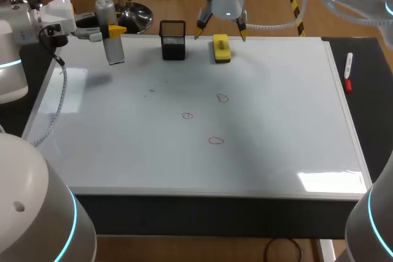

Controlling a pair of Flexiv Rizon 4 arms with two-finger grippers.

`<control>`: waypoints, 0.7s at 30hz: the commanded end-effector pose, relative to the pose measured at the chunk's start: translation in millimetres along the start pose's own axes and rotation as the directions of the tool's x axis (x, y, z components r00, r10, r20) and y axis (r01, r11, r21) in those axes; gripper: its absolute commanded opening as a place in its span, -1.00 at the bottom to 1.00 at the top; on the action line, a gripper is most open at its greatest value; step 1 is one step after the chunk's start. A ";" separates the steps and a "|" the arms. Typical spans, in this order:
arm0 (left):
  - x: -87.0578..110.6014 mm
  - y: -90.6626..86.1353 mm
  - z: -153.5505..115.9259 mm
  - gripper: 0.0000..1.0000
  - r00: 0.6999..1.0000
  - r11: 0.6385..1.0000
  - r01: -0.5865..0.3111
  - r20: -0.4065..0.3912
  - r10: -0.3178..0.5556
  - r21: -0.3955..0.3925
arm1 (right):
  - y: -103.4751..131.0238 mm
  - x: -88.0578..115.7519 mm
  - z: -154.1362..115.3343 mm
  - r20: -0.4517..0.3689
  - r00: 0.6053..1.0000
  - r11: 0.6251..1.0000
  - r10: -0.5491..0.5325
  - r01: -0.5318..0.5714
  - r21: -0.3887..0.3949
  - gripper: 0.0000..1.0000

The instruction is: Pick up the inspection probe, press it on each red-marked spot on the whiteboard one by one, put down the probe, pick up the eraser, and wipe off all the red marks.

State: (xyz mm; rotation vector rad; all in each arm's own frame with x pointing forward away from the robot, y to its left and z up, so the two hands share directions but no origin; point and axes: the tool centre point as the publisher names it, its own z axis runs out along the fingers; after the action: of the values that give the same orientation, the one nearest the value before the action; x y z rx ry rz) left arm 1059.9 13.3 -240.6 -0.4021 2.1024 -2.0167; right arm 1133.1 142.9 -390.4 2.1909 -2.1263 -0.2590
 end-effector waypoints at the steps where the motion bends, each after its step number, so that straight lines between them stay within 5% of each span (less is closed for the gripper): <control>1: 1.2 -0.9 0.3 -1.00 1.000 1.000 -0.002 0.004 0.002 0.001 | -11.9 -2.3 2.8 -0.025 1.000 1.000 -0.003 0.002 -0.015 1.00; 21: 1.2 -0.9 0.3 -1.00 1.000 1.000 -0.002 0.004 0.002 0.001 | -20.7 1.8 17.2 -0.053 0.998 0.999 0.033 -0.032 0.029 1.00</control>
State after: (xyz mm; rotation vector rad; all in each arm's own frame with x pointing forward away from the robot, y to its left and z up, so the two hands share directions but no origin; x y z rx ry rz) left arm 1059.9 13.2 -240.6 -0.4020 2.1025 -2.0167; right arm 1150.8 141.1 -408.4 2.1492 -2.1497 -0.1749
